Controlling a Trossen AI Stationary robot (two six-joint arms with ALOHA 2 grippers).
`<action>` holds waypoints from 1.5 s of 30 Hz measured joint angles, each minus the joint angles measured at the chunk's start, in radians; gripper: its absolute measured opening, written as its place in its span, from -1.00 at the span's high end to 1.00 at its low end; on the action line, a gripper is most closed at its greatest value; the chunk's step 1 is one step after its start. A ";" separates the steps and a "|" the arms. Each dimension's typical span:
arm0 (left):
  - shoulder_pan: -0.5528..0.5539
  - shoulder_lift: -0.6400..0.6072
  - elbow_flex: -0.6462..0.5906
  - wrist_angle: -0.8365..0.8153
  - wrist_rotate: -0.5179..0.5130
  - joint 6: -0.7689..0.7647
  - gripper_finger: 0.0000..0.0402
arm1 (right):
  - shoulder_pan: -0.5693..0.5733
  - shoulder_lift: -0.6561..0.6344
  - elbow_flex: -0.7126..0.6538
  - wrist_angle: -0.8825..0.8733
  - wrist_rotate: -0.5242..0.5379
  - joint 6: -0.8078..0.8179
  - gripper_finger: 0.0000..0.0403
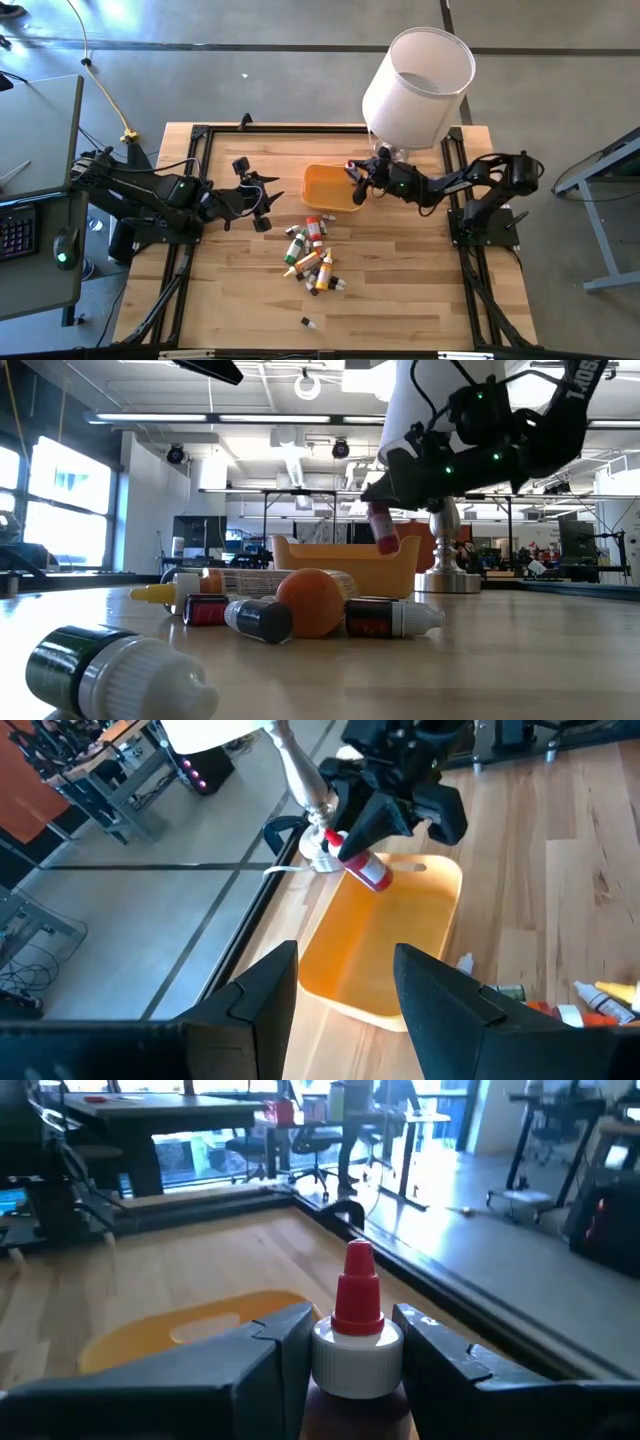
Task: Pick & Place food coloring
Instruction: Put the large red food coloring bottle into the yellow container
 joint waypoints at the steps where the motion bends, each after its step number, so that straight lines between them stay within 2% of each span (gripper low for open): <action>1: 0.000 0.000 0.000 0.002 0.000 0.000 0.19 | -0.007 0.000 -0.007 -0.003 -0.005 0.007 0.40; 9: 0.000 0.000 0.000 0.000 0.000 0.000 0.19 | -0.022 0.070 -0.023 0.038 0.007 0.030 0.40; 17: 0.000 0.000 0.000 0.000 0.000 0.000 0.19 | -0.022 0.112 -0.023 0.034 0.119 0.017 0.40; 25: 0.000 0.000 0.000 -0.001 0.000 0.000 0.19 | -0.022 0.112 -0.023 0.059 0.084 -0.029 0.37; 31: 0.000 0.000 0.000 -0.001 0.000 0.000 0.19 | -0.022 0.112 -0.023 0.039 0.111 -0.032 0.27; 41: 0.000 0.000 0.000 -0.001 0.000 0.000 0.19 | -0.022 0.112 -0.023 0.037 0.115 -0.034 0.26; 45: 0.000 0.000 0.000 -0.001 0.000 0.000 0.19 | -0.021 0.094 -0.023 0.066 0.114 -0.082 0.26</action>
